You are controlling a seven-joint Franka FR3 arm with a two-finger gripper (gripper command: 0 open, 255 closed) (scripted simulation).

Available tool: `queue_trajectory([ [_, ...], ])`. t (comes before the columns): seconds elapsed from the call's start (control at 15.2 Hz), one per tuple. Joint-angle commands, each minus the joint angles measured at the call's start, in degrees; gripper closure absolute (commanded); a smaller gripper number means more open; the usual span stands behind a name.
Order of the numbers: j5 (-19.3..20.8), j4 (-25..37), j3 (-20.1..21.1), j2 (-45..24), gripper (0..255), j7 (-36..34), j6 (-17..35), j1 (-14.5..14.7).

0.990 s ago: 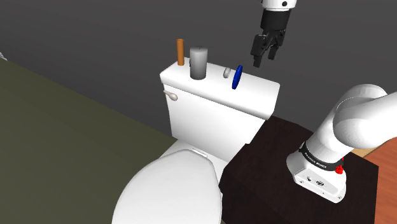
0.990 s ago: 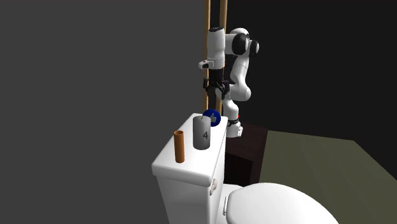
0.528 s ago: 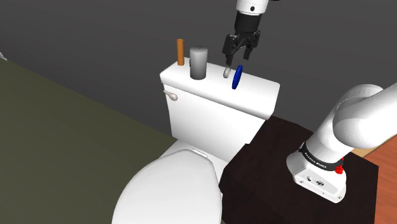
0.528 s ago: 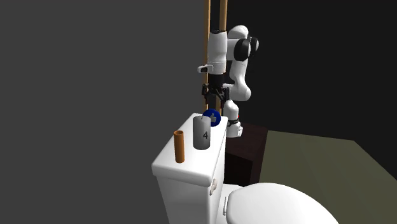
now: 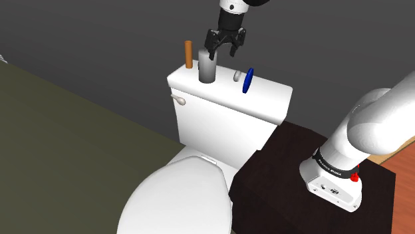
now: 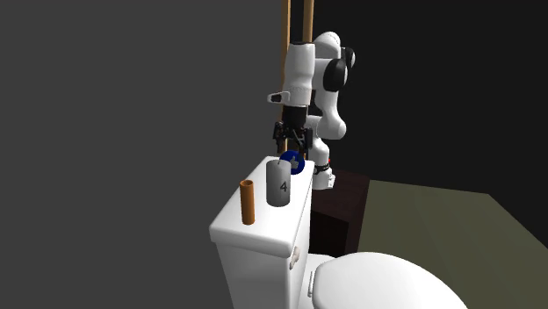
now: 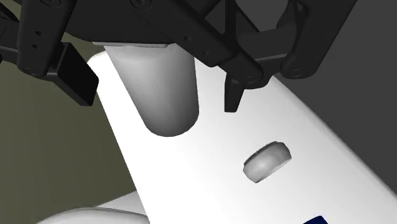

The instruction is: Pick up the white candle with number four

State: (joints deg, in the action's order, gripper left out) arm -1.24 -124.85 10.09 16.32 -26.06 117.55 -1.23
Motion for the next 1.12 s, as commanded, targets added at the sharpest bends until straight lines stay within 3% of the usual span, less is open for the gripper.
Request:
queue_trajectory([
  [0.0, 1.13, 3.26, 0.84, -3.66, 0, -2.65, 2.3, -0.41],
  [0.13, 2.03, 5.36, 1.29, -5.88, 0, -4.37, 3.56, -0.6],
  [0.73, 2.41, 0.76, 1.45, -7.13, 0, -4.84, 9.38, -0.58],
  [0.79, 2.41, 0.7, 1.42, -7.15, 255, -4.79, 9.46, -0.6],
  [1.06, 2.4, 0.74, 1.41, -7.12, 255, -4.75, 9.39, -0.61],
])
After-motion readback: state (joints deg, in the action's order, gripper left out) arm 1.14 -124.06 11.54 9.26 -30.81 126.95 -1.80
